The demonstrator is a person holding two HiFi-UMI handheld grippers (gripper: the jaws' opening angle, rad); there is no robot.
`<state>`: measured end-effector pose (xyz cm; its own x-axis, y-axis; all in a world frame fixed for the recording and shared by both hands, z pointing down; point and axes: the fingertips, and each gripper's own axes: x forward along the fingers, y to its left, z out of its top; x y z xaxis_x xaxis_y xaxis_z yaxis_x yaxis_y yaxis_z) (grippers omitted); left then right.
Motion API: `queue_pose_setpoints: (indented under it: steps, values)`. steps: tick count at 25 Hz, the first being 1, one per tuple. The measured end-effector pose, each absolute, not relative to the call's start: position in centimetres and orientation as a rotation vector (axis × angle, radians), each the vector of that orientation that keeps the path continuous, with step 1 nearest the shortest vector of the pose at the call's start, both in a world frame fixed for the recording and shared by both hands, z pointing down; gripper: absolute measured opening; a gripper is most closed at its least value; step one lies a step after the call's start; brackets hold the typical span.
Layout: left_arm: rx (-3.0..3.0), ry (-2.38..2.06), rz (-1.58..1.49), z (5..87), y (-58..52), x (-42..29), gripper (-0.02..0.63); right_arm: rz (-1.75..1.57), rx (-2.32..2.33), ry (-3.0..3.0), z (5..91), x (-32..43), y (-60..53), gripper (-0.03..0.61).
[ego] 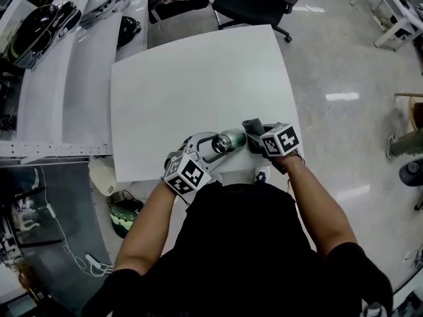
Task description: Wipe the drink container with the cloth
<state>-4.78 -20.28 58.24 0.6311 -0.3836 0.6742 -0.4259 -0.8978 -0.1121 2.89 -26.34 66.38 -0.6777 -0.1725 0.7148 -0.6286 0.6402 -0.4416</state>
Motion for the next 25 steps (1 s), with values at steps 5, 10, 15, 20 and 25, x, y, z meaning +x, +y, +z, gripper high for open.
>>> queue_pose_setpoints:
  steps: [5, 10, 15, 20, 25]
  values:
    - [2.817, -0.668, 1.181, 58.1, -20.4, -3.8, 0.256, 0.981, 0.638, -2.271, 64.9, 3.5, -27.4, 0.112]
    - [2.86, -0.646, 1.232, 58.0, -20.4, -2.9, 0.256, 1.212, 0.646, -2.473, 59.0, 1.9, -30.3, 0.112]
    - [2.901, -0.645, 1.306, 57.9, -19.9, -2.2, 0.255, 1.221, 0.497, -2.661, 53.0, -2.4, -31.7, 0.112]
    - [2.911, -0.666, 1.331, 58.0, -19.7, -1.9, 0.255, 1.171, 0.327, -2.646, 53.1, -6.3, -31.2, 0.112]
    - [2.912, -0.668, 1.348, 57.9, -19.5, -2.2, 0.255, 1.174, 0.264, -2.604, 54.2, -7.9, -30.6, 0.112]
